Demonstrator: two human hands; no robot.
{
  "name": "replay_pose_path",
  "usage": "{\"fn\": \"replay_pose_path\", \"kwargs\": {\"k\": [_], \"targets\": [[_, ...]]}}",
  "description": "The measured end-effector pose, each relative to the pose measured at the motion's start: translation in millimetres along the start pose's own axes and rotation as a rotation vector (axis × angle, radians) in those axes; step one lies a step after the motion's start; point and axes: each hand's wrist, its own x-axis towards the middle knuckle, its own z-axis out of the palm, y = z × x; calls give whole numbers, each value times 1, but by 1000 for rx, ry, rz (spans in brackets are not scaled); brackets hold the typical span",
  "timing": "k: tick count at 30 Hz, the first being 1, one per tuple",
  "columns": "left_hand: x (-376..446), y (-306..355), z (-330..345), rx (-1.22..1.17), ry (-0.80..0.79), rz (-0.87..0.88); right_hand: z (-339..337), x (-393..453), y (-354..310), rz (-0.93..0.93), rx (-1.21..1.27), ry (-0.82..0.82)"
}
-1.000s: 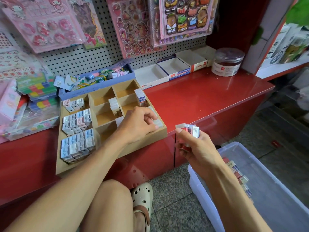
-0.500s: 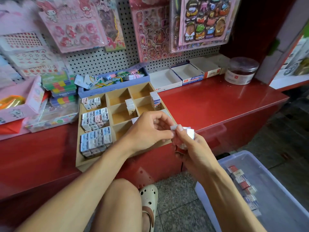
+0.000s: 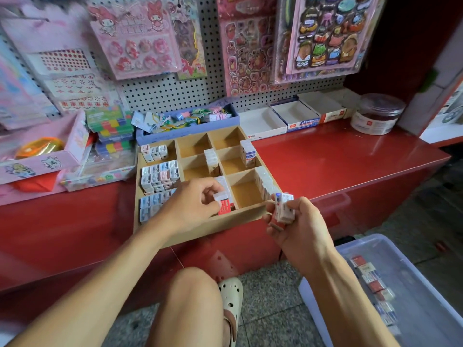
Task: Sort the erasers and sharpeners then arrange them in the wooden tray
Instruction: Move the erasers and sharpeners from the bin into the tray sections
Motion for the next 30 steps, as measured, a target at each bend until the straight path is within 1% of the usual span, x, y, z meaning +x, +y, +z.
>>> {"fn": "replay_pose_path", "kwargs": {"k": [5, 9, 11, 13, 15, 17, 19, 23, 26, 27, 28, 30], "targets": [[3, 8, 8, 144, 73, 107, -2, -2, -2, -20, -39, 31], [1, 8, 8, 209, 122, 184, -2, -5, -4, -42, -69, 40], [-1, 5, 13, 294, 121, 246, -1, -4, -3, -46, -72, 36], [-2, 2, 18, 348, 101, 259, 0, -3, -1, -44, -73, 25], [-2, 0, 18, 280, 87, 195, 0, -3, 1, -55, -74, 5], [0, -2, 15, 134, 66, 113, -2, -4, 1, -65, -80, -10], [2, -5, 13, 77, 44, 76, -3, -5, 0, -68, -76, -24], [4, -12, 16, 92, 32, 46, -3, -7, 0, -73, -90, -80], [6, -8, 17, 194, 120, 75, -3, -7, -1, -90, -153, -136], [6, -4, 17, 175, 152, 92, -2, -7, -1, -101, -179, -153], [5, 2, 17, 98, 153, 97, -1, -7, -1, -112, -202, -169], [4, 17, 20, -148, 65, 86, 2, -7, -2, -126, -244, -205]]}}
